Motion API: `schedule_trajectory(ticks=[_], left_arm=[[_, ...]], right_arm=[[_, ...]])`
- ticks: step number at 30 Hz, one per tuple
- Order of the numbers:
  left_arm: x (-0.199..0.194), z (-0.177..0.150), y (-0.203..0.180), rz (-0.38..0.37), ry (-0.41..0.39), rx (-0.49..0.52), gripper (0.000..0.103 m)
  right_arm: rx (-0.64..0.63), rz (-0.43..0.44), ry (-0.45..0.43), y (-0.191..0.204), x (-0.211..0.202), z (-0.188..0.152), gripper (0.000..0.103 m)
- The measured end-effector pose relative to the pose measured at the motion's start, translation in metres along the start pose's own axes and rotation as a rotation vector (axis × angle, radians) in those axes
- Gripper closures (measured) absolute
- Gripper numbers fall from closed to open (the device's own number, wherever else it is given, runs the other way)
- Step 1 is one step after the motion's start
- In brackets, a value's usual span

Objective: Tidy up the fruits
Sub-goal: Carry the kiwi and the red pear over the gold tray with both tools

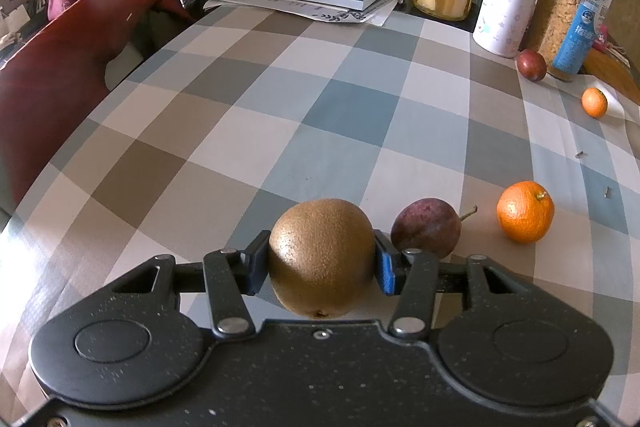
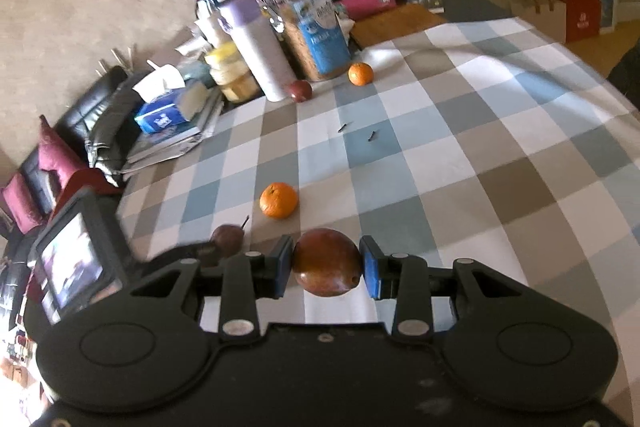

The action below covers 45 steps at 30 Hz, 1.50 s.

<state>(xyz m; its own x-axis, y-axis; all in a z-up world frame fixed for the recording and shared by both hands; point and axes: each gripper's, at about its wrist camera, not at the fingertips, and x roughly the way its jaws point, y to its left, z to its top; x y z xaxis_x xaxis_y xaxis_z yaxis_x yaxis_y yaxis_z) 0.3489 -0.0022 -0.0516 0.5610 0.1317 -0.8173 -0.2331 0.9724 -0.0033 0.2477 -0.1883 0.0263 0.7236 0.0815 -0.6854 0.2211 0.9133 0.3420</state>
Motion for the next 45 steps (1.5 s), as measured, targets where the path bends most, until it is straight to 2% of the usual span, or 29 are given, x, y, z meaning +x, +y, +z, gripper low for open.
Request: schedule_trajectory(ticks=[4, 10, 13, 18, 24, 31, 38, 45], left_arm=[[0.000, 0.003, 0.002, -0.005, 0.011, -0.012, 0.046], [-0.021, 0.010, 0.015, 0.001, -0.049, -0.048, 0.046], [-0.042, 0.010, 0.025, -0.045, -0.061, -0.067, 0.046], [-0.082, 0.000, 0.034, -0.128, -0.065, -0.027, 0.046], [-0.128, -0.026, 0.048, -0.290, -0.029, 0.047, 0.046], [-0.156, -0.069, 0.048, -0.379, 0.029, 0.189, 0.046], [-0.168, -0.117, 0.043, -0.426, 0.121, 0.297, 0.046], [-0.179, -0.156, 0.045, -0.414, 0.130, 0.376, 0.046]], right_arm=[[0.028, 0.015, -0.024, -0.010, -0.026, -0.021, 0.065], [0.082, 0.002, -0.041, -0.024, -0.054, -0.047, 0.065], [0.084, -0.022, -0.039, -0.029, -0.060, -0.057, 0.065], [0.066, -0.095, -0.041, -0.036, -0.063, -0.067, 0.065], [0.076, -0.100, -0.015, -0.052, -0.067, -0.073, 0.065], [0.101, -0.059, 0.026, -0.069, -0.076, -0.077, 0.065], [0.113, -0.017, 0.072, -0.080, -0.085, -0.083, 0.065], [0.075, -0.032, 0.068, -0.079, -0.093, -0.088, 0.065]])
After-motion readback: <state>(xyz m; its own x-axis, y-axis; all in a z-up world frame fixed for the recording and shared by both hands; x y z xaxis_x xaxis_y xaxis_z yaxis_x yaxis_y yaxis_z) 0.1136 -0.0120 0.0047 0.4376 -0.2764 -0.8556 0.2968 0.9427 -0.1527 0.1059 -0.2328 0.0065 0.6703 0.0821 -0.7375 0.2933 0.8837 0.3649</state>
